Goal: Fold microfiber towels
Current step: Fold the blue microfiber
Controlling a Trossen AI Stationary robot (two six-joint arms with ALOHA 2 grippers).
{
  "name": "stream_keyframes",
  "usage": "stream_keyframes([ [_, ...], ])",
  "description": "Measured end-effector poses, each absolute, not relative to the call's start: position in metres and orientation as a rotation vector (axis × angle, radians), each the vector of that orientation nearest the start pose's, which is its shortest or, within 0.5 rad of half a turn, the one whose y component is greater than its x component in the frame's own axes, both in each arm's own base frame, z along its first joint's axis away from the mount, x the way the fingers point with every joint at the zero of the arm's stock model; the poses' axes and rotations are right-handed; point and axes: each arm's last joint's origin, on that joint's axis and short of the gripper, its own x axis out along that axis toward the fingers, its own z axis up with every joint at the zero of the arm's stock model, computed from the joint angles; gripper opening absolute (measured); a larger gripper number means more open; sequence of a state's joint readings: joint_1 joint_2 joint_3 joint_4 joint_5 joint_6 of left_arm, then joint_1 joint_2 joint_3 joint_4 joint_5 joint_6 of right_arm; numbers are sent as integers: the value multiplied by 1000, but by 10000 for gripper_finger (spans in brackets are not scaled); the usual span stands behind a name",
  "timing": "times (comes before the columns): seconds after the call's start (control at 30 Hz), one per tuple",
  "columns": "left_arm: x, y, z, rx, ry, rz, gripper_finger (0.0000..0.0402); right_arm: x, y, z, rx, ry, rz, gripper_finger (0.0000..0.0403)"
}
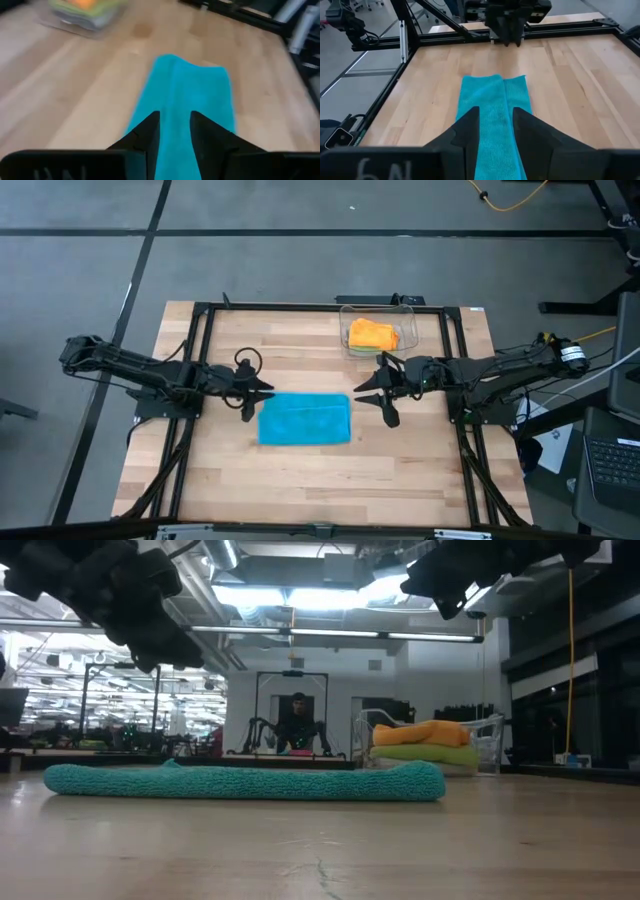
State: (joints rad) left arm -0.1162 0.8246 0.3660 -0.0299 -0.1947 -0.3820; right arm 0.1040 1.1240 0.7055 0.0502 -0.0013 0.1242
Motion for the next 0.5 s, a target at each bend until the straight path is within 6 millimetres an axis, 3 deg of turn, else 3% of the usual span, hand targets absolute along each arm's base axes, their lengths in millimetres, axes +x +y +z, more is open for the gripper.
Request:
stream_keyframes([
  [0.5, 173, -12, 201, -284, 408, 250, 99, 244, 26, 263, 145, 360, 74, 120],
])
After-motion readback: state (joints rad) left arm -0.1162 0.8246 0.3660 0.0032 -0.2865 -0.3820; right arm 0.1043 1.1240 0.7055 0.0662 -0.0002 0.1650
